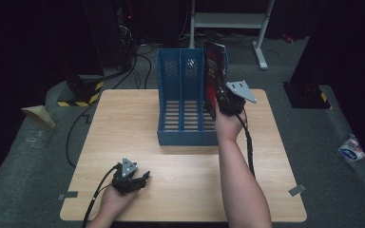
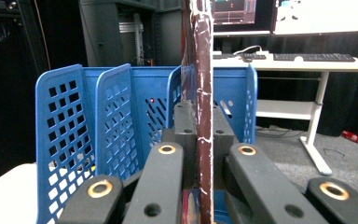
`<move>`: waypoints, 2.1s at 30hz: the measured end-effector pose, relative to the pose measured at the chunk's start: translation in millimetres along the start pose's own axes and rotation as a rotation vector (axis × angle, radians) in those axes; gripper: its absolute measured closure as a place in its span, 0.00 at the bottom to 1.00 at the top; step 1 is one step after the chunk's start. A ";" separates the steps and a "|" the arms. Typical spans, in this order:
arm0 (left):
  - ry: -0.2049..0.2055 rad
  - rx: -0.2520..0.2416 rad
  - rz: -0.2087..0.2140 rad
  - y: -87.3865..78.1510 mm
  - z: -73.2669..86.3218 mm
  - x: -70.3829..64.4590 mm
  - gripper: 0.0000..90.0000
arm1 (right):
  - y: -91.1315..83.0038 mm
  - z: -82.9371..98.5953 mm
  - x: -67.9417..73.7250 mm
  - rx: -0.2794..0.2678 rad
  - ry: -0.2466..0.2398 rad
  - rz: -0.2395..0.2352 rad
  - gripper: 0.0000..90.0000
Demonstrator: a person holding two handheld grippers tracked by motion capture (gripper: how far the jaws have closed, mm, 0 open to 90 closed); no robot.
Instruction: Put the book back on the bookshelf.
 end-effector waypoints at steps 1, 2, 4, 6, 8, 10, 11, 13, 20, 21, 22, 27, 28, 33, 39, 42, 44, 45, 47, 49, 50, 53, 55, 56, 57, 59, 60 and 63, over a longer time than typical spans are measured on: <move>0.002 -0.002 -0.001 -0.1 0.0 -0.2 0.38 | -0.1 1.5 1.3 0.000 0.001 0.000 0.96; 0.004 -0.001 -0.001 -0.2 0.1 -0.5 0.38 | 0.0 2.8 2.2 0.000 -0.002 -0.003 0.96; 0.006 -0.002 -0.001 -0.2 0.0 -0.7 0.38 | -1.3 7.4 3.2 0.001 -0.008 -0.006 0.96; 0.006 -0.002 -0.001 -0.2 0.0 -0.8 0.38 | -2.3 9.2 3.0 0.001 -0.003 -0.006 0.96; 0.009 0.000 -0.001 0.0 0.1 -1.0 0.38 | -4.5 13.2 1.6 -0.001 0.000 -0.005 0.96; 0.017 0.005 -0.002 0.0 0.3 -1.1 0.38 | -6.6 18.0 0.0 -0.002 -0.002 -0.003 0.96; 0.020 0.007 -0.002 -0.2 0.3 -1.2 0.38 | -7.2 19.8 -0.7 -0.002 0.000 -0.004 0.96; 0.016 0.008 -0.005 0.3 0.4 -1.7 0.38 | -9.3 23.6 -1.9 -0.004 0.007 -0.001 0.96; 0.026 0.015 -0.011 0.9 0.4 -2.2 0.38 | -10.0 24.0 -1.6 0.008 0.003 -0.006 0.96; 0.024 0.015 -0.011 1.2 0.4 -2.0 0.38 | -9.8 24.0 0.2 0.021 -0.005 -0.010 0.95; 0.024 0.015 -0.011 1.2 0.4 -2.0 0.38 | -10.0 23.9 0.7 0.028 -0.013 -0.010 0.95; 0.020 0.018 -0.009 1.4 0.3 -1.7 0.38 | -10.4 22.2 2.1 0.060 -0.021 -0.013 0.95; 0.020 0.018 -0.009 1.4 0.3 -1.7 0.38 | -10.4 22.2 2.1 0.060 -0.021 -0.013 0.95; 0.025 0.014 -0.012 2.0 -0.1 -0.7 0.38 | -11.1 19.8 1.4 0.110 -0.029 -0.016 0.94; 0.014 0.017 -0.008 2.1 0.0 -1.4 0.38 | -12.9 16.7 -0.1 0.161 -0.026 -0.021 0.92; 0.014 0.017 -0.008 2.2 0.0 -1.3 0.38 | -15.3 12.8 -1.5 0.191 -0.018 -0.027 0.92; 0.016 0.017 -0.008 2.2 -0.1 -1.2 0.38 | -17.3 9.3 -3.8 0.230 -0.014 -0.037 0.91; 0.016 0.017 -0.008 2.3 -0.1 -1.2 0.38 | -17.9 7.9 -4.3 0.243 -0.013 -0.041 0.91; 0.016 0.017 -0.008 2.3 -0.2 -1.2 0.38 | -18.1 5.7 -5.4 0.267 -0.014 -0.051 0.91; 0.016 0.018 -0.008 2.3 -0.1 -1.2 0.38 | -18.3 4.2 -6.5 0.278 -0.007 -0.055 0.90; 0.016 0.018 -0.008 2.3 -0.1 -1.2 0.38 | -18.3 4.2 -6.5 0.278 -0.007 -0.055 0.90; 0.016 0.017 -0.010 2.3 -0.2 -1.2 0.38 | -18.1 -2.2 -7.9 0.282 -0.002 -0.056 0.87; 0.017 0.016 -0.010 2.4 -0.3 -1.2 0.38 | -18.3 -4.4 -7.7 0.283 -0.001 -0.056 0.87; 0.016 0.017 -0.010 2.3 -0.2 -1.2 0.38 | -18.2 -6.8 -7.7 0.282 -0.003 -0.056 0.86; 0.016 0.017 -0.010 2.3 -0.2 -1.2 0.38 | -17.9 -11.3 -8.3 0.283 -0.002 -0.052 0.85; 0.016 0.017 -0.010 2.3 -0.2 -1.3 0.38 | -17.4 -12.8 -8.5 0.292 0.000 -0.053 0.85; 0.018 0.018 -0.010 2.3 -0.1 -1.1 0.38 | -15.7 -15.5 -9.0 0.309 -0.004 -0.054 0.83; 0.015 0.016 -0.010 2.4 -0.2 -1.3 0.38 | -14.5 -18.6 -9.5 0.316 -0.006 -0.053 0.81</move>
Point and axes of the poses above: each handheld gripper's, and its own axes: y roughly forward along the jaws, z roughly out of its underside, x roughly to its left, the point moved 7 cm from there along y, roughly forward along the jaws, and after that the axes turned 10 degrees about -z, right-handed, at the moved point
